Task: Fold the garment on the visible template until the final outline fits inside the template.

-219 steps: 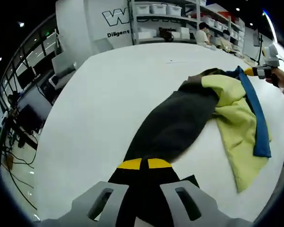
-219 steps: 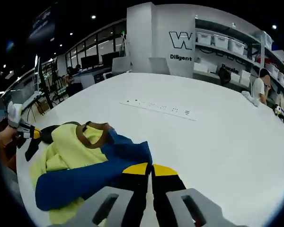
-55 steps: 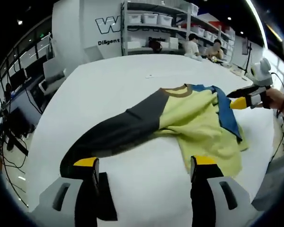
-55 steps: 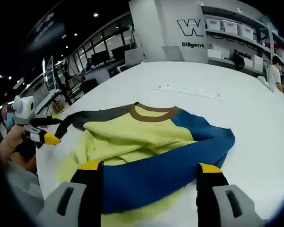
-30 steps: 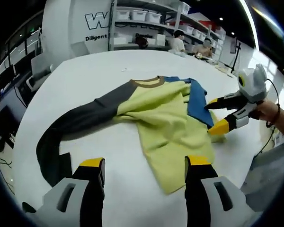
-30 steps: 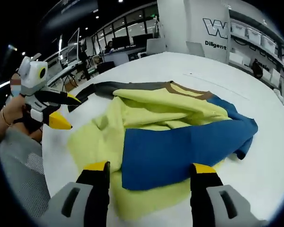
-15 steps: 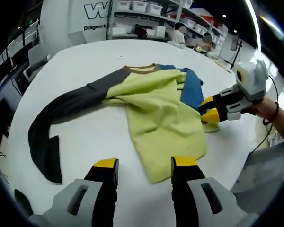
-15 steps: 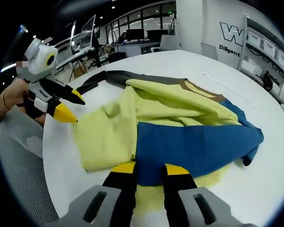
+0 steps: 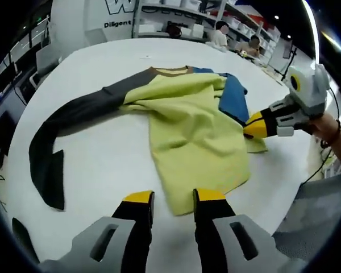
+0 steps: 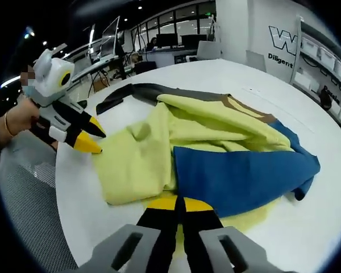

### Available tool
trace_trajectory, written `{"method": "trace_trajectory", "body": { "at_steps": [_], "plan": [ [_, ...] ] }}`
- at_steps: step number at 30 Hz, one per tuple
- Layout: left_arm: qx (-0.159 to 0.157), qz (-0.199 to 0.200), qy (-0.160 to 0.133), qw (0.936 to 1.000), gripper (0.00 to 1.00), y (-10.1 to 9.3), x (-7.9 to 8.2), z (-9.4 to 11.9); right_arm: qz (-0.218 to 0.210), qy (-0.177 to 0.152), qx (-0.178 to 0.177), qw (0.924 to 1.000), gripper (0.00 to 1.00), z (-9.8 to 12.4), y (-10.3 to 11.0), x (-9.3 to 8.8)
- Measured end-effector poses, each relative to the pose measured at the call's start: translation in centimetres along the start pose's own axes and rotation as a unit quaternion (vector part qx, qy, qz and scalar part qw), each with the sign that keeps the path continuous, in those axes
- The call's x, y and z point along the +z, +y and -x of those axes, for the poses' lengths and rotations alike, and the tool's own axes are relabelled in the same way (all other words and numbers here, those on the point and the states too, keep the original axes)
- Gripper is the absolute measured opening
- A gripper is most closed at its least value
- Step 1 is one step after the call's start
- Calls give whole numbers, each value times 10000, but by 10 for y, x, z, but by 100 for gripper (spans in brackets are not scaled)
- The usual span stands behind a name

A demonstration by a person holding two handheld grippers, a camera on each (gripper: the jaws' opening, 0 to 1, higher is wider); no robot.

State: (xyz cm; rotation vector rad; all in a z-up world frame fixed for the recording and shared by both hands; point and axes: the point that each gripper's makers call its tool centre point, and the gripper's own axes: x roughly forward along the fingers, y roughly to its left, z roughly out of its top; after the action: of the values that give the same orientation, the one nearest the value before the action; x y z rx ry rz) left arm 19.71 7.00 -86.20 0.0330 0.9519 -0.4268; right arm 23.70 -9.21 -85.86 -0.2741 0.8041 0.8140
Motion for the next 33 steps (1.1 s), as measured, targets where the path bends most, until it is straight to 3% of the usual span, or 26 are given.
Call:
{"method": "trace_trajectory", "body": {
  "at_steps": [3, 13, 23, 33],
  "plan": [
    [29, -57, 41, 10000, 15, -2, -2, -1, -110, -70, -32, 9999, 0, 5, -6, 2],
    [100, -186, 78, 9997, 2, -4, -3, -2, -360, -189, -323, 9987, 0, 24, -30, -2],
    [147, -357, 232, 9990, 2, -6, -7, 4, -773, -348, -889, 9924, 0, 58, -73, -8],
    [193, -307, 234, 9991, 2, -1, -7, 11, -1205, -326, -1628, 9787, 0, 98, -125, -32]
  ]
}}
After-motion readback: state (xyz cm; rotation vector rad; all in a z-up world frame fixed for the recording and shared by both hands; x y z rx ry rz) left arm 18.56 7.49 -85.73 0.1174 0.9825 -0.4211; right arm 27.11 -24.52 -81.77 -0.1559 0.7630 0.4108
